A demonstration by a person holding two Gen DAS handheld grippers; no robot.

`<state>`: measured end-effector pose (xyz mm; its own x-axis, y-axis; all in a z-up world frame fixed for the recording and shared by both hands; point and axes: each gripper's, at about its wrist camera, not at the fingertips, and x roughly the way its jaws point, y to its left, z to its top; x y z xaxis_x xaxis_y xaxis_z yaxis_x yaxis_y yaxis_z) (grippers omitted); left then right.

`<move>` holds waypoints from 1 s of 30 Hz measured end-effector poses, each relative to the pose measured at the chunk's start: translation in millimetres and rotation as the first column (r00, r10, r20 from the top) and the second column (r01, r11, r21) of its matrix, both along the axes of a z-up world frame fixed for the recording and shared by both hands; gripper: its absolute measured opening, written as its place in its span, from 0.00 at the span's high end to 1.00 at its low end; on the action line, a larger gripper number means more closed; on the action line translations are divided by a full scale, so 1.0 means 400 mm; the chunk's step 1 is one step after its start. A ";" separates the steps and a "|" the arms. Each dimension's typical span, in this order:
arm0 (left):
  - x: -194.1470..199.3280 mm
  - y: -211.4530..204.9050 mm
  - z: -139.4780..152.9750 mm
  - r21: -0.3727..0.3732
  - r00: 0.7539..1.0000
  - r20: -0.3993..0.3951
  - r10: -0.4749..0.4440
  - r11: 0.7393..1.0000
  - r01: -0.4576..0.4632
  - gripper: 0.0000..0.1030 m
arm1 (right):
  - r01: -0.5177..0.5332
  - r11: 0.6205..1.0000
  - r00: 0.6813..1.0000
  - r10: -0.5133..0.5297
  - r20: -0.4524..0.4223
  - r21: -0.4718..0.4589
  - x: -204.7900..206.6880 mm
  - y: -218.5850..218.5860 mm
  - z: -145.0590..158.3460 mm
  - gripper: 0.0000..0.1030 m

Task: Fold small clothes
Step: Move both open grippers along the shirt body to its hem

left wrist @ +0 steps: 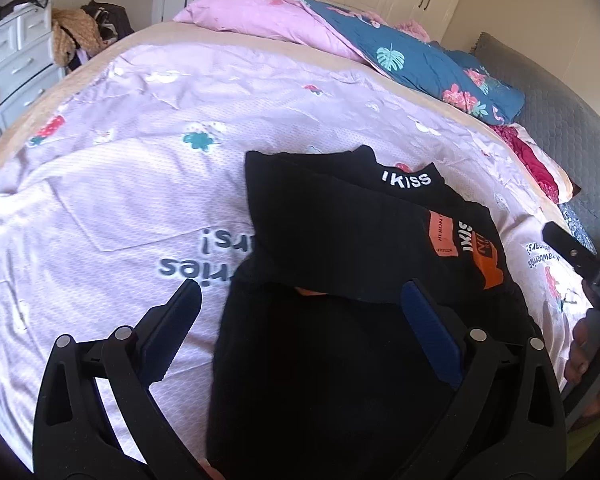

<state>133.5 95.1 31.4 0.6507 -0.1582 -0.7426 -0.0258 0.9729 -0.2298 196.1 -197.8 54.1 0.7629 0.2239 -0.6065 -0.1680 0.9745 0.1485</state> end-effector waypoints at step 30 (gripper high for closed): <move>-0.196 0.037 0.008 -0.023 0.998 0.032 0.050 0.999 -0.049 0.09 | -0.004 1.000 1.000 0.004 0.012 0.002 -0.184 -0.061 -0.023 0.04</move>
<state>54.9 110.0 34.5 0.6821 -0.1412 -0.7175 -0.0659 0.9653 -0.2526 122.4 -222.2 45.1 0.7694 0.2284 -0.5965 -0.1740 0.9735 0.1484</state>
